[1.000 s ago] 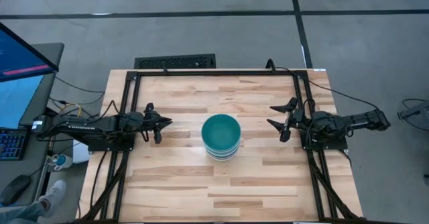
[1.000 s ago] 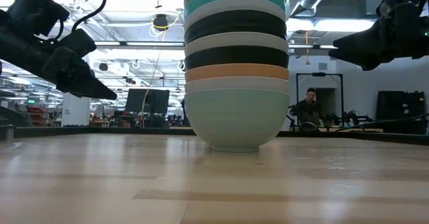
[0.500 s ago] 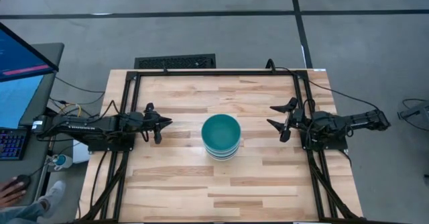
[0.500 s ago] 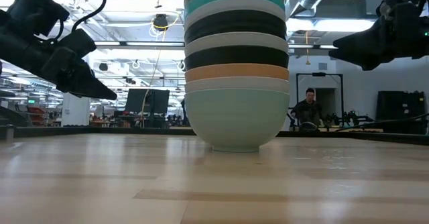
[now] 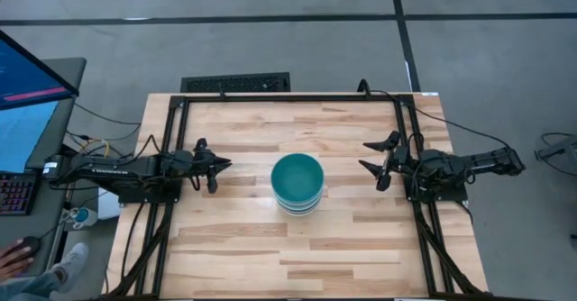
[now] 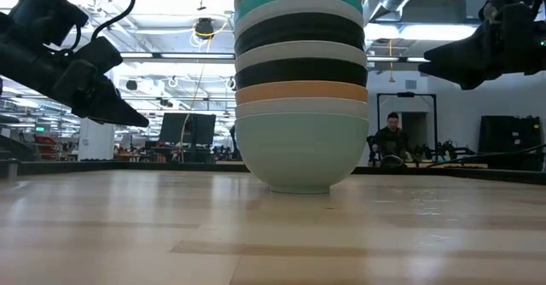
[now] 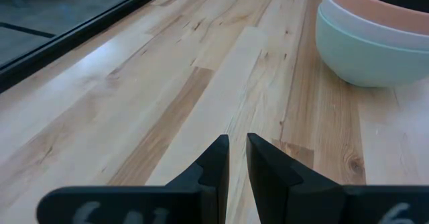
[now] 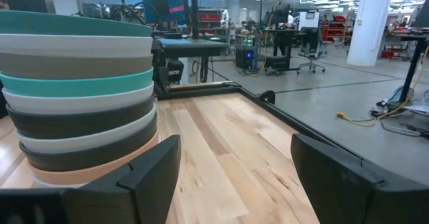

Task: Nest bowls inside each other
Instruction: Return to Home Position

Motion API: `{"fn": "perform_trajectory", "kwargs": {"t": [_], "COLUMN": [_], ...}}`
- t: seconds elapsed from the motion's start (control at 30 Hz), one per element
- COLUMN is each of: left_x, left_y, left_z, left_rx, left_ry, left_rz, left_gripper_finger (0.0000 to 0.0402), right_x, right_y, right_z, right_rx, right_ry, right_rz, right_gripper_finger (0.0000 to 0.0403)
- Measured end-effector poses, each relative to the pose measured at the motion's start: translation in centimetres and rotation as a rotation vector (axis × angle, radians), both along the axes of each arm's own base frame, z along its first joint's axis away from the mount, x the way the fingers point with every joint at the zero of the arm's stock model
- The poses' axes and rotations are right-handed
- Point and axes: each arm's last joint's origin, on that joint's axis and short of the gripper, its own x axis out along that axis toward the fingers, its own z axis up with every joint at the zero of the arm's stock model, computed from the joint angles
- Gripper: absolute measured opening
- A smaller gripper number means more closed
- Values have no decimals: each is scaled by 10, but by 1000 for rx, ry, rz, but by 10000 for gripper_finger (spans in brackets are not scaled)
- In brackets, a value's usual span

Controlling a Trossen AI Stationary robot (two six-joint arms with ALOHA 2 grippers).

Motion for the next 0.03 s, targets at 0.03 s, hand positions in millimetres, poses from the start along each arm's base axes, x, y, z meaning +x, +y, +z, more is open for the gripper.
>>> {"fn": "perform_trajectory", "kwargs": {"t": [0.03], "left_x": [0], "left_y": [0], "left_z": [0], "left_rx": [0], "left_ry": [0], "left_rz": [0], "left_gripper_finger": [43], "right_x": [0], "right_y": [0], "right_z": [0], "right_rx": [0], "right_ry": [0], "right_rz": [0], "right_gripper_finger": [306]}}
